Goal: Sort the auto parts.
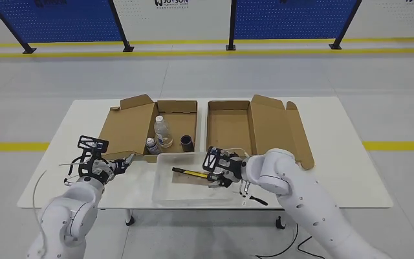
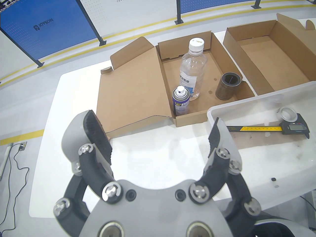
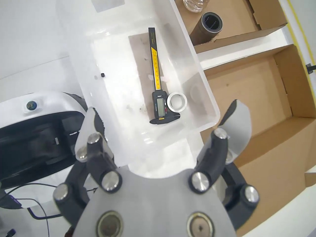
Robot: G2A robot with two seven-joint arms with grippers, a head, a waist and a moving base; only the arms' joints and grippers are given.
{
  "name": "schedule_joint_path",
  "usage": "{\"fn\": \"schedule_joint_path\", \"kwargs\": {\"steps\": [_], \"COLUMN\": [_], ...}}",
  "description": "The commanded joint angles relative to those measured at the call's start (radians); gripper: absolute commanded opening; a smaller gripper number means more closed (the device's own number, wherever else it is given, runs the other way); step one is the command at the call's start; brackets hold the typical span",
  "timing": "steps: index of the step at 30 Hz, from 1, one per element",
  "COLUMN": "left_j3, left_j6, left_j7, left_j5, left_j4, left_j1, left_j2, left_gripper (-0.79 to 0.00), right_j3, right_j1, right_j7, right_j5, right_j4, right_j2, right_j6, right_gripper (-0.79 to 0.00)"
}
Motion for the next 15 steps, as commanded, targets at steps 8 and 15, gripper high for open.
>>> {"fn": "schedule_joint_path", "kwargs": {"steps": [8, 15], "left_j3": [0.000, 0.000], "left_j6": [0.000, 0.000], "left_j7": [0.000, 0.000], "left_j5": [0.000, 0.000], "left_j4": [0.000, 0.000], "left_j1": [0.000, 0.000], "left_j2": [0.000, 0.000], "left_gripper": [0.000, 0.000], "right_j3": [-0.082, -0.087], "right_j1": [0.031, 0.029], "right_j7": [-0.051, -0.051], "right_j5": [-0.051, -0.049], "right_j4": [0.064, 0.069], "right_j2": [-0.027, -0.028], "right_j6": [0.049, 0.042], "right_gripper": [0.000, 0.000]}}
